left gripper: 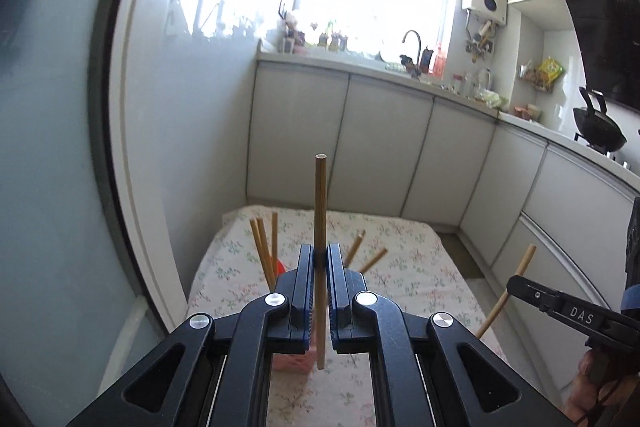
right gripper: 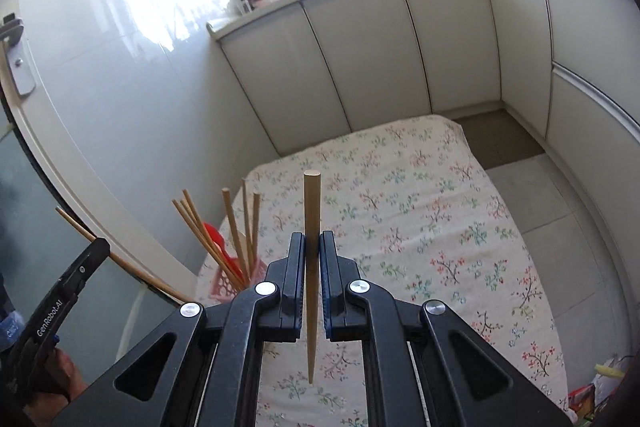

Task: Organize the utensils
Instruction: 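Carry both chopsticks upright to the pink basket and lower them in, then open both grippers to release the chopsticks into the basket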

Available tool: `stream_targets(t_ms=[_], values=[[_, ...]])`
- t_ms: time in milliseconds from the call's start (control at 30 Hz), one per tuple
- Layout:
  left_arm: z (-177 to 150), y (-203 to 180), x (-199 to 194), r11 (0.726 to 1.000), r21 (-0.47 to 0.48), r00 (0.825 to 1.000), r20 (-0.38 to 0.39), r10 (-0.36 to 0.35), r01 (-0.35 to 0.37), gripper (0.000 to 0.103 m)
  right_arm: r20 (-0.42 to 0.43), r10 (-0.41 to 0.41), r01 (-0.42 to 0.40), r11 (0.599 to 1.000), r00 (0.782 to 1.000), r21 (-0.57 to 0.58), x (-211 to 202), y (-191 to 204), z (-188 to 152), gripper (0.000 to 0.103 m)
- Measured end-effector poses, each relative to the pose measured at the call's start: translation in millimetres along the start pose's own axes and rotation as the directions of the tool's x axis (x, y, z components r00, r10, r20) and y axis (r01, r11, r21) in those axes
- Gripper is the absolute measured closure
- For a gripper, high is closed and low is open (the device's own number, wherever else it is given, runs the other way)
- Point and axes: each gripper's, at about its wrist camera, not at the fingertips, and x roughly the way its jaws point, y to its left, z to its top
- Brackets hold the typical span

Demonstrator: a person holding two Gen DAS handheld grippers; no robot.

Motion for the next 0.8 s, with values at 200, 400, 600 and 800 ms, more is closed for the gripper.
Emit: stream_targets(t_ms=[200, 400, 600, 800], values=[[2.6, 9.0, 21.9, 0.998, -0.005, 0.997, 0.049, 0.058, -0.058, 0.097, 0.047, 0.037, -0.036, 0.999, 0.998, -0.011, 4.5, 19.4, 8.8, 0.095], [-7.4, 26.4, 71.8, 0.997, -0.011, 0.997, -0.009, 0.075, -0.075, 0.097, 0.042, 0.063, -0.063, 0.998, 0.997, -0.015, 23.3, 26.9, 6.6, 0.095], [-22.1, 35.5, 111.3, 0.998, -0.012, 0.993, -0.101, 0.06, -0.062, 0.097, 0.043, 0.06, -0.059, 0.998, 0.997, -0.019, 34.3, 30.0, 5.2, 0.095], [-38.4, 35.5, 137.5, 0.998, 0.006, 0.976, -0.211, 0.058, -0.058, 0.095, 0.062, 0.062, -0.061, 0.998, 0.996, -0.022, 35.9, 34.5, 3.0, 0.095]])
